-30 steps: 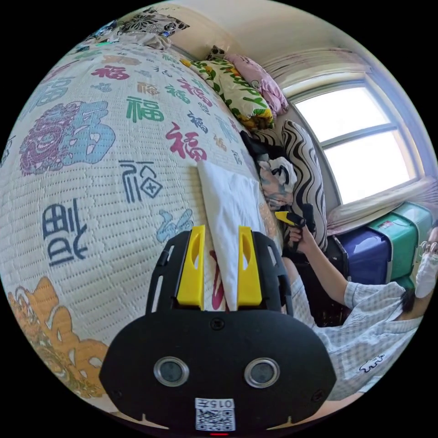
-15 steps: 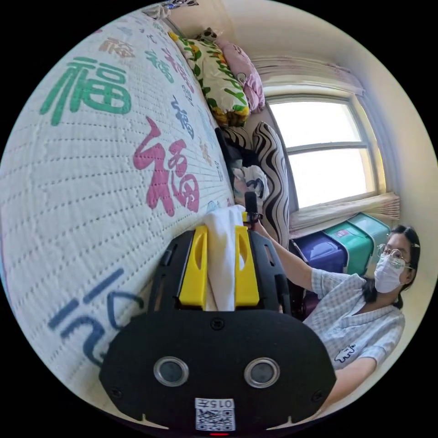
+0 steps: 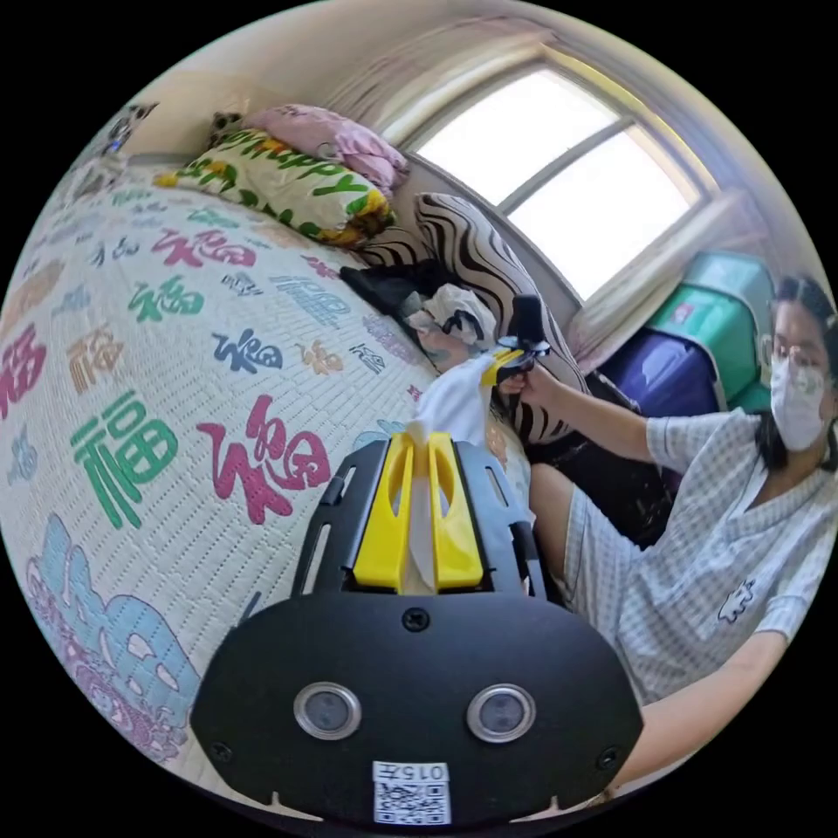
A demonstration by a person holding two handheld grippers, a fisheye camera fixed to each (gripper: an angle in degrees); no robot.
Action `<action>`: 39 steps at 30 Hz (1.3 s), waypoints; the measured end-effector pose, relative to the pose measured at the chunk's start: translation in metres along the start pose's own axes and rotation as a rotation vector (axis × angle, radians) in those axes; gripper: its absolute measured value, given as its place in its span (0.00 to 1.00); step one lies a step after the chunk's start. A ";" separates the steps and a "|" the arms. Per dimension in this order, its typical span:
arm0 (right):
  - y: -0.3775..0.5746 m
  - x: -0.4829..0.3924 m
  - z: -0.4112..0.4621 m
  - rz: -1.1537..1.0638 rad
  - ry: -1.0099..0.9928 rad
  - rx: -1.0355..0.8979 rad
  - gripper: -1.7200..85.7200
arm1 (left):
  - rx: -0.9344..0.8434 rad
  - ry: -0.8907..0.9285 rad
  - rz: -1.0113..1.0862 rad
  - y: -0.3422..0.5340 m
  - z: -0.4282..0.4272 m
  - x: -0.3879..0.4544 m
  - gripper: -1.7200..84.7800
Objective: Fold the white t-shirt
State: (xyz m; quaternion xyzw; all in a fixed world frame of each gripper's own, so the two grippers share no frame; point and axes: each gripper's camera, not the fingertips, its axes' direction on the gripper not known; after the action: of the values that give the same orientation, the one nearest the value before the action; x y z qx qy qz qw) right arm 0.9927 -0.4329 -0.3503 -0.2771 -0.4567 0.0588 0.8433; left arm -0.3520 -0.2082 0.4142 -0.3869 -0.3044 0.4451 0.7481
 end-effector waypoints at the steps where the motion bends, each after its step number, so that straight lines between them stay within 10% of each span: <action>1: 0.003 -0.018 0.001 -0.051 0.030 -0.017 0.06 | -0.003 -0.003 0.025 0.002 -0.001 0.008 0.03; 11: 0.090 -0.144 0.054 -0.294 0.294 -0.171 0.05 | -0.137 -0.135 0.206 0.091 0.011 0.133 0.03; 25: 0.151 -0.143 0.127 -0.090 0.388 -0.386 0.07 | -0.350 -0.278 -0.008 0.184 0.066 0.168 0.03; 32: 0.141 -0.118 0.073 0.099 0.166 -0.108 0.03 | -0.056 -0.173 -0.120 0.155 0.024 0.185 0.12; 39: 0.118 -0.072 0.130 0.216 -0.081 -0.144 0.02 | -0.193 -0.011 -0.218 0.130 0.096 0.151 0.08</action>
State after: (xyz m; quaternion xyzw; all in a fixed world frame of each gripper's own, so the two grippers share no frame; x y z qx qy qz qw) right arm 0.8653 -0.3058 -0.4093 -0.3818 -0.4610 0.1273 0.7909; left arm -0.4211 -0.0027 0.3700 -0.4191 -0.3899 0.3318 0.7498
